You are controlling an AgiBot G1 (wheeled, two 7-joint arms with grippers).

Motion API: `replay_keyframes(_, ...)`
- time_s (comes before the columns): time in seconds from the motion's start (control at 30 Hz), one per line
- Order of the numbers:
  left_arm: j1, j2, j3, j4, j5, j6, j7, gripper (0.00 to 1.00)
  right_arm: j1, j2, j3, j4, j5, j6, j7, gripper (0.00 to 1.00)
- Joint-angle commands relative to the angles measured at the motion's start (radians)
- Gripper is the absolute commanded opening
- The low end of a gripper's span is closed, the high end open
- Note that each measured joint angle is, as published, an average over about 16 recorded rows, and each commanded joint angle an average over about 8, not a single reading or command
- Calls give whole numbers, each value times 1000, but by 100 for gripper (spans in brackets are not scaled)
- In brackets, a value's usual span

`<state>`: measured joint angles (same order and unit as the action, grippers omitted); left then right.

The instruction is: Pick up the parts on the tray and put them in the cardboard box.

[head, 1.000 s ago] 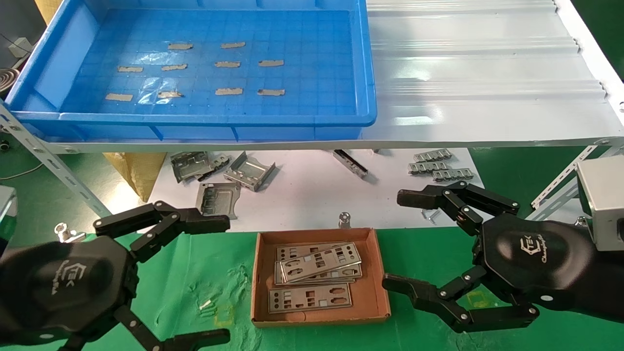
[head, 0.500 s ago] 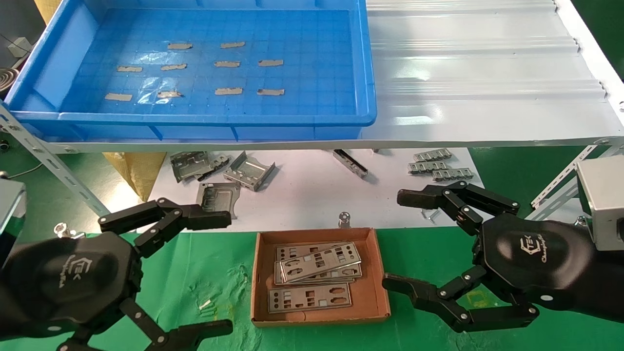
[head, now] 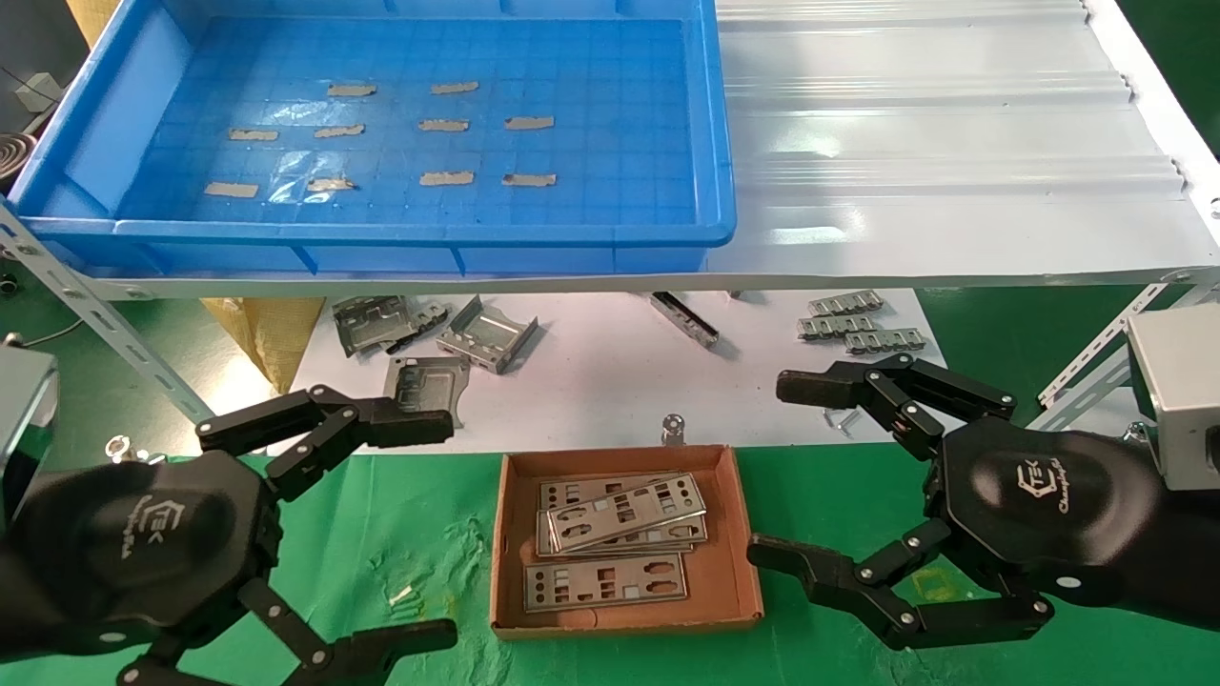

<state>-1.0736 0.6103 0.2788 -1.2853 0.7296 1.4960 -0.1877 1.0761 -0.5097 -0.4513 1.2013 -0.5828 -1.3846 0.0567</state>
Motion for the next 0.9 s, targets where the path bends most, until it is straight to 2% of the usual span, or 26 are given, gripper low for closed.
replay_keyframes(0.03,0,1,0,1,0,0,0,100,0,0,0,0,0,0,0,100)
replay_keyframes(0.9,-2,2,2,4,2,-1,1,100,0,0,0,0,0,0,0,100)
